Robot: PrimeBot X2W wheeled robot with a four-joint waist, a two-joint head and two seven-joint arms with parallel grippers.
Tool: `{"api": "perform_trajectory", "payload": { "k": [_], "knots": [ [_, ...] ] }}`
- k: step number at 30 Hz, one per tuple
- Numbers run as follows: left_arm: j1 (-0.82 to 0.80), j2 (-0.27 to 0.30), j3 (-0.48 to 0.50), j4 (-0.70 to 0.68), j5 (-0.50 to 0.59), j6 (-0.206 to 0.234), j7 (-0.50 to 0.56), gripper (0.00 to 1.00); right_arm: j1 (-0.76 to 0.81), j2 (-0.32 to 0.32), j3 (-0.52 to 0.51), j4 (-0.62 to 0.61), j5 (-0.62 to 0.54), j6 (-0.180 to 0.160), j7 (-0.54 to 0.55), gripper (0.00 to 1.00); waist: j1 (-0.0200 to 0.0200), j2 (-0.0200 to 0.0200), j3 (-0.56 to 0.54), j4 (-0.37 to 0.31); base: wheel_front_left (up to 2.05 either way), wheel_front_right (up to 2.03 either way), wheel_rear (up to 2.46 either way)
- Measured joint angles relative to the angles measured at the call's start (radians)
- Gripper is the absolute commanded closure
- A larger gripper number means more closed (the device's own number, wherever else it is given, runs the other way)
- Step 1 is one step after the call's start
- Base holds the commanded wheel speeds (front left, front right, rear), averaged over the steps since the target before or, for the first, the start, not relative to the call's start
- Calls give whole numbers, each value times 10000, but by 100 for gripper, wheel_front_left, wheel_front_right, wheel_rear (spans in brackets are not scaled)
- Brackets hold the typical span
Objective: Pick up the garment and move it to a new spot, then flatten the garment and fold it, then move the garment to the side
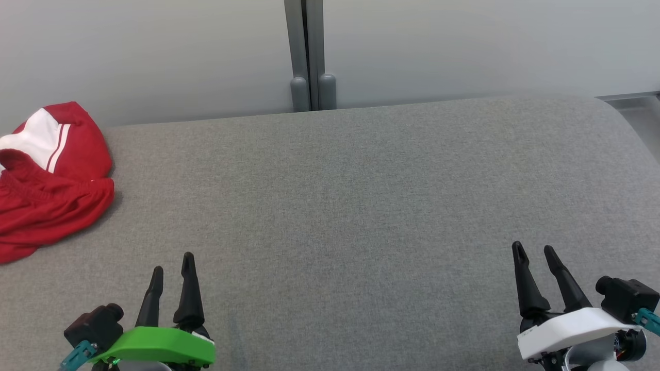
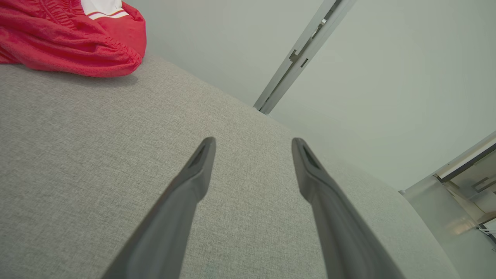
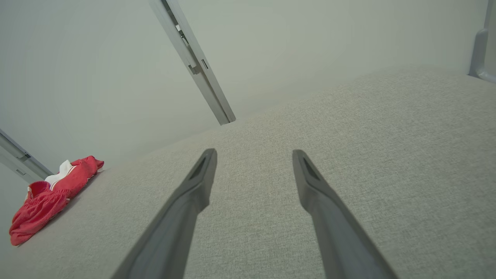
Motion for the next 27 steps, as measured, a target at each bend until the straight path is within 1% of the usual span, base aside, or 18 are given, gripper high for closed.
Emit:
{"api": "perform_trajectory", "payload": {
  "k": [10,27],
  "knots": [
    [26,8,-150,157,1062,-4,-244,0,84,-13,59,-102,-1103,0,-249,0,0,0,2,32,0,0,0],
    [134,21,-449,468,2230,-25,-629,0,121,-36,209,-190,-2654,0,-617,0,0,0,4,60,0,0,0]
  ]
}}
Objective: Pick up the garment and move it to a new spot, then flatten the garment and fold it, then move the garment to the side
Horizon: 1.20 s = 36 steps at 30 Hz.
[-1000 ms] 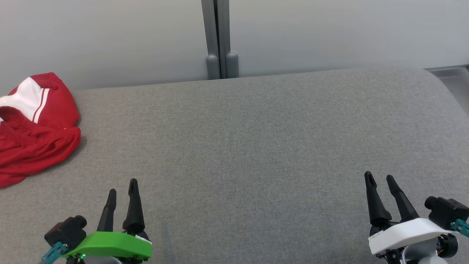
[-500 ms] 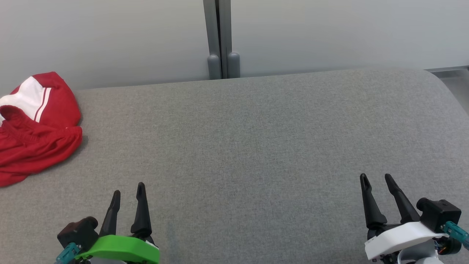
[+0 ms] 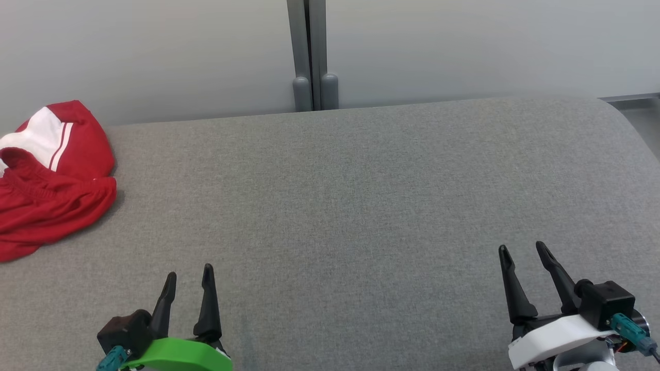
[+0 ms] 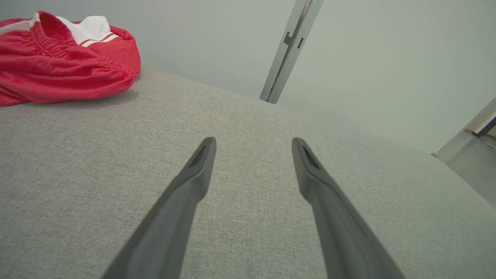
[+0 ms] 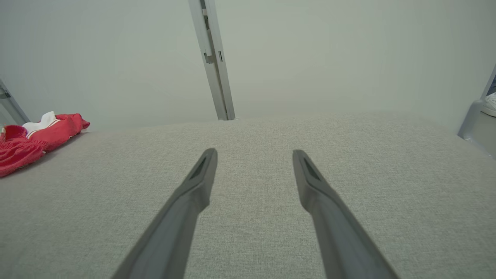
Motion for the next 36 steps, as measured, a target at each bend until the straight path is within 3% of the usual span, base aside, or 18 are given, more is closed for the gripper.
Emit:
{"api": "perform_trajectory", "payload": {
  "k": [36],
  "knots": [
    [103,27,-203,428,1628,23,-575,0,178,-23,-38,-69,-1852,2,-585,0,0,0,-39,65,0,0,0]
  ]
}}
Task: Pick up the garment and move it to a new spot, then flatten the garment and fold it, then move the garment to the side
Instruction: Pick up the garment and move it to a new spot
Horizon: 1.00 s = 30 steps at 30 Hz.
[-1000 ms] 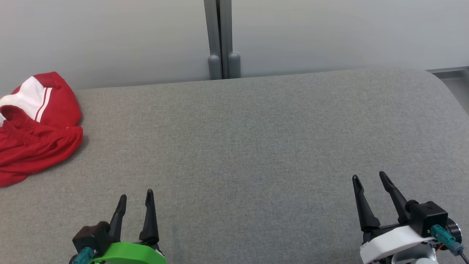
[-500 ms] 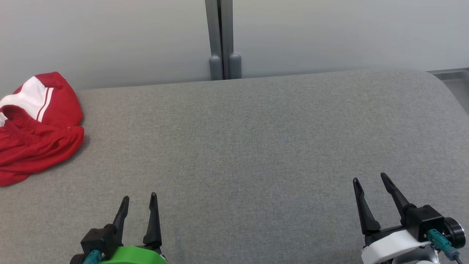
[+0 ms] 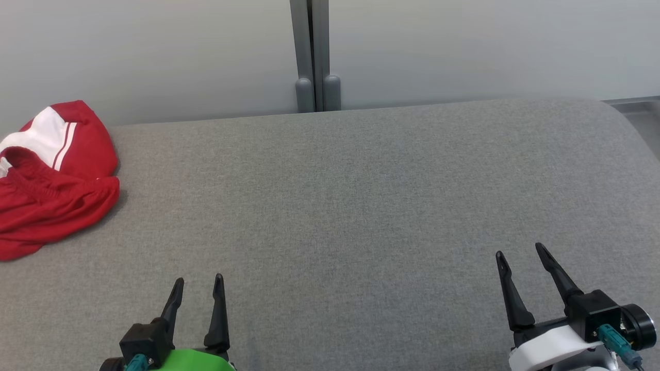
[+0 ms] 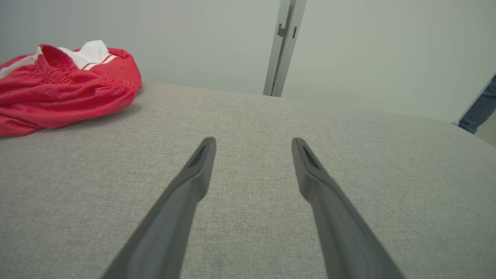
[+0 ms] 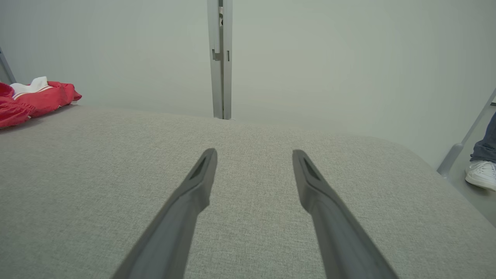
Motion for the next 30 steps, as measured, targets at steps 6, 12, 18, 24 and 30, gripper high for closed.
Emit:
{"api": "perform_trajectory", "payload": {
  "k": [6,12,18,24,30],
  "knots": [
    [0,0,0,48,-17,0,0,0,0,-2,-10,10,27,0,0,0,0,0,3,10,0,0,0],
    [-5,0,-36,65,-17,0,0,0,5,-2,-88,4,27,0,0,0,0,0,11,100,0,0,0],
    [-131,2,-121,40,-19,31,-12,0,149,-10,-295,-69,19,4,-2,0,0,0,35,595,0,0,0],
    [-199,6,-48,-2,-15,31,-13,0,121,-10,-219,-111,15,4,-2,0,0,0,83,1529,0,0,0],
    [-208,8,19,-27,-15,42,-13,0,-26,-8,-10,-113,15,6,-2,0,0,0,154,2696,0,0,0]
  ]
}}
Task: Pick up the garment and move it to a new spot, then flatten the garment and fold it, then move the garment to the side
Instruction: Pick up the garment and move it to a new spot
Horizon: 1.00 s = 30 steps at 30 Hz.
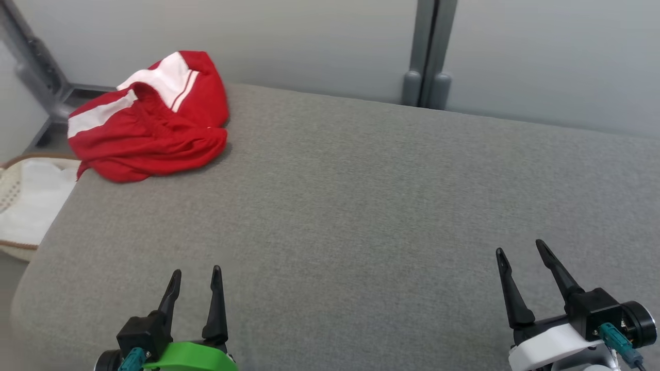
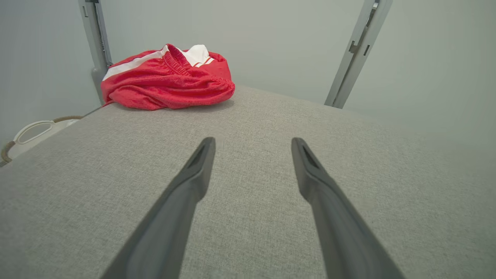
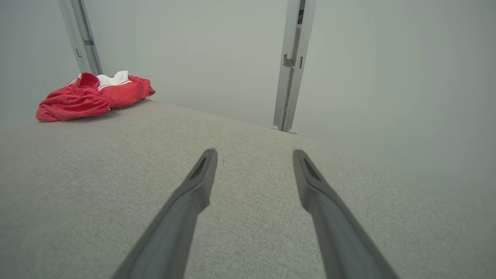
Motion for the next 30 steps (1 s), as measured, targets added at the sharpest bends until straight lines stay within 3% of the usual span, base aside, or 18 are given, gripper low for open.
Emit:
{"api": "perform_trajectory", "payload": {
  "k": [6,13,21,24,27,30],
  "knots": [
    [1,2,119,-111,-2,4,0,0,-24,-2,238,17,4,0,0,0,0,0,75,1216,0,0,0],
    [109,12,428,-581,-150,213,0,0,-477,13,725,186,-94,0,0,0,0,0,281,2120,0,0,0],
    [171,6,640,-765,-171,282,0,0,-616,10,872,295,-105,0,0,0,0,0,495,2334,0,0,0],
    [148,6,1248,-928,-314,387,0,0,-615,8,790,259,-105,0,0,0,0,0,477,2336,0,0,0],
    [-88,67,1870,-940,73,186,0,0,-589,8,629,178,-132,0,0,0,0,0,478,2352,0,0,0],
    [-910,575,2278,-876,433,-75,0,0,-546,12,489,73,-341,0,0,0,0,0,579,2364,0,0,0]
  ]
}}
